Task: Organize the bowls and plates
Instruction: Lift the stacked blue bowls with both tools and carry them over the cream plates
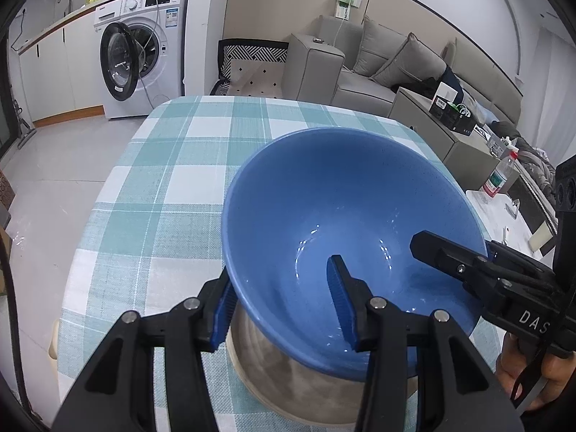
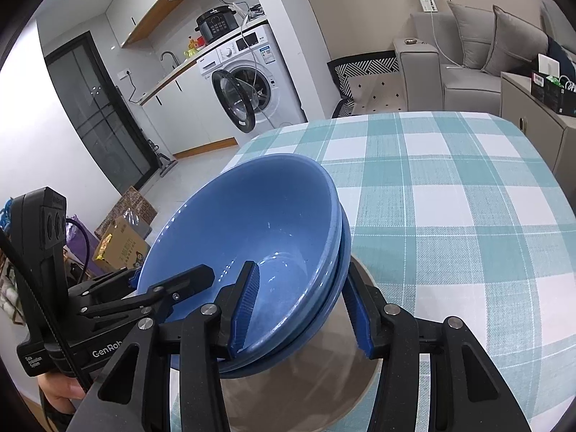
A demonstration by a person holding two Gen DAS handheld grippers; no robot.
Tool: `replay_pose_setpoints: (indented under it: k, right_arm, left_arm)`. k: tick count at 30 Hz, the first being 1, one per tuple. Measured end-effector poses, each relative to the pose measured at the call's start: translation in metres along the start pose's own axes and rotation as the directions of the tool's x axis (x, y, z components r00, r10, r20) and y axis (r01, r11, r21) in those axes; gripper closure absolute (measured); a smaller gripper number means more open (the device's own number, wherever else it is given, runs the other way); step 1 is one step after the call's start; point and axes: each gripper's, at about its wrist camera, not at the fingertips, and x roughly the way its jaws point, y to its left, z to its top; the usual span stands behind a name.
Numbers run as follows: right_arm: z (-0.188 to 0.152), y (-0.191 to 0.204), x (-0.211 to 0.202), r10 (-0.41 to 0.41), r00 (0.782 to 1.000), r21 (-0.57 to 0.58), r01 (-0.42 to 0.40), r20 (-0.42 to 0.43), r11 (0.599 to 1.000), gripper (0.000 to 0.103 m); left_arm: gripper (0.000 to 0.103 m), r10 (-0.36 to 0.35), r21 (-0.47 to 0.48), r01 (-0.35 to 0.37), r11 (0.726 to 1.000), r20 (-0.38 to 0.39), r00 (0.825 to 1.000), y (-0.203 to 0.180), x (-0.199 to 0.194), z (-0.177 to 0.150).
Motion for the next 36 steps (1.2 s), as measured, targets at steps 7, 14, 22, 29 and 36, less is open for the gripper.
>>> replay_pose_setpoints:
  k: [7, 14, 22, 29, 36]
  right_arm:
    - [0.0, 0.002, 0.0, -0.014, 1.0, -0.017, 0.015, 0.007, 1.0, 0.054]
    - [0.002, 0.003, 0.0, -0.011, 1.0, -0.034, 0.011, -0.006, 0.999, 0.054]
    - [0.004, 0.001, 0.0, -0.003, 1.0, -0.046, 0.003, -0.005, 0.999, 0.053]
    - [0.003, 0.001, -0.001, -0.006, 1.0, -0.053, 0.006, -0.001, 0.999, 0.053]
    - [0.004, 0.001, -0.001, -0.01, 1.0, -0.056, 0.01, -0.005, 0.998, 0.053]
  left_arm:
    - [0.056, 0.004, 0.002, -0.004, 1.0, 0.001, 1.0, 0.001, 0.002, -0.002]
    - [0.051, 0.006, 0.01, -0.006, 1.0, -0.002, 1.0, -0.002, 0.004, -0.002]
    - [0.046, 0.029, 0.029, -0.029, 0.999, 0.023, 0.999, -0.001, 0.001, -0.003]
    - [0.044, 0.039, 0.038, -0.042, 0.998, 0.063, 0.997, 0.001, -0.01, -0.003]
    - [0.043, 0.044, 0.036, -0.048, 0.998, 0.084, 0.995, 0.005, -0.016, -0.001]
